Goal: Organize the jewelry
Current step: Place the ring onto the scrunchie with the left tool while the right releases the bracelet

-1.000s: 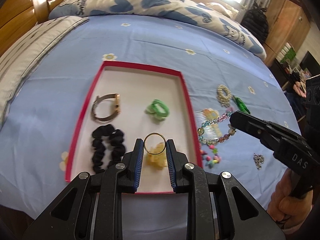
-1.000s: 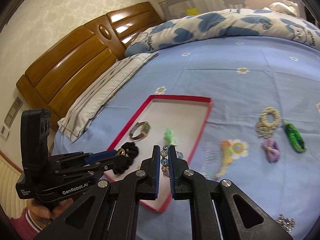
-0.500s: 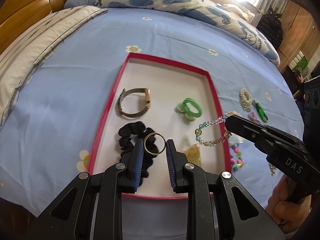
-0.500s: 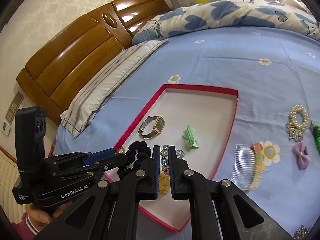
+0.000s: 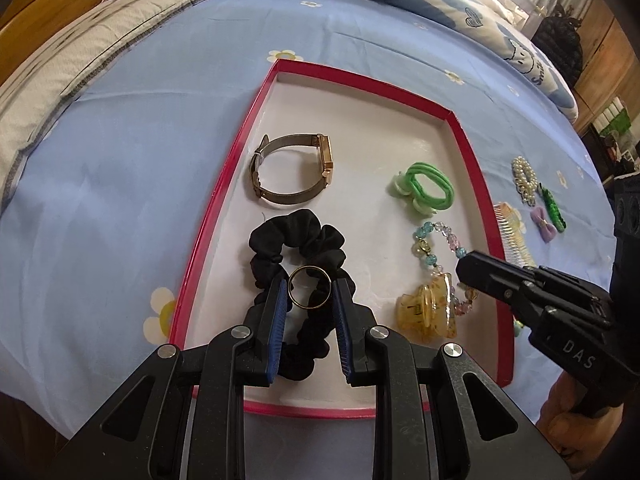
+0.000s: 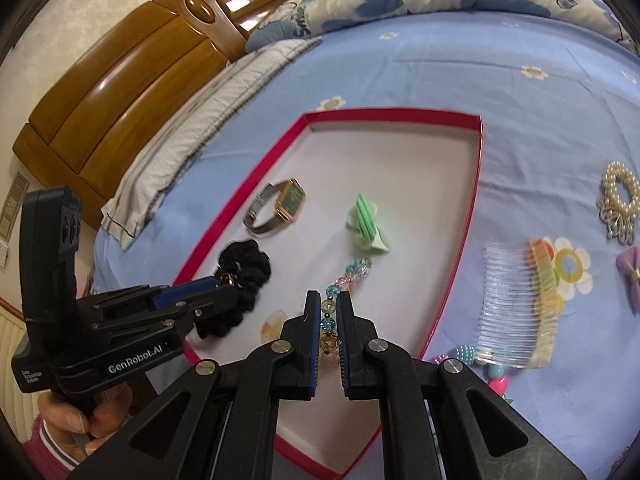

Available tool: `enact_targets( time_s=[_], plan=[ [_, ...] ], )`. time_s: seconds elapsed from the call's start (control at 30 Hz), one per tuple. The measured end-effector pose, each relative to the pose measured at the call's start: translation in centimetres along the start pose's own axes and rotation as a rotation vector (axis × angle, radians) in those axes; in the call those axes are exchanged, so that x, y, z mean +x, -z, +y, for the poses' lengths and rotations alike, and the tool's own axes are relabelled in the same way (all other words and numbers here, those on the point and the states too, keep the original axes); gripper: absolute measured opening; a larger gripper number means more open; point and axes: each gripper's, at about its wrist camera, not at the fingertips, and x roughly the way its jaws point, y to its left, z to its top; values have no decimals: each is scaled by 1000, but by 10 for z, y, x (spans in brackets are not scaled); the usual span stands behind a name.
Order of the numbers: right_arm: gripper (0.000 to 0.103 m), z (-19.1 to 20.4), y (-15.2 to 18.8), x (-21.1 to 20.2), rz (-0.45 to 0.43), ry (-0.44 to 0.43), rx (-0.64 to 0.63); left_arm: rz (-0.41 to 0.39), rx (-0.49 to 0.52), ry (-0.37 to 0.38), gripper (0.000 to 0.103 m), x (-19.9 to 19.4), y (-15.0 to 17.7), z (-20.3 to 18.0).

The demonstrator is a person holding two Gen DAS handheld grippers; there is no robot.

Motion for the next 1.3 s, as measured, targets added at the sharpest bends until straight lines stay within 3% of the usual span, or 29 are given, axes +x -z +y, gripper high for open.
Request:
enact_targets(
  time_s=[0.5, 0.67, 0.77, 0.9, 1.3],
  plan=[
    [9, -5, 4, 14, 50, 21, -4, 22, 21, -27, 21, 8, -5, -6],
    [11, -3, 4, 16, 58, 18, -5, 26, 20, -24, 27, 8, -4, -7],
    [17, -3, 4, 14, 59, 9, -2, 25, 27, -36, 33, 7, -4, -8],
    [35, 0, 3, 9, 42, 22, -14, 18, 26, -36, 33, 4, -4, -9],
    [38, -8, 8, -30, -25, 22, 19, -7, 5, -31, 35, -15, -2, -9]
  ],
)
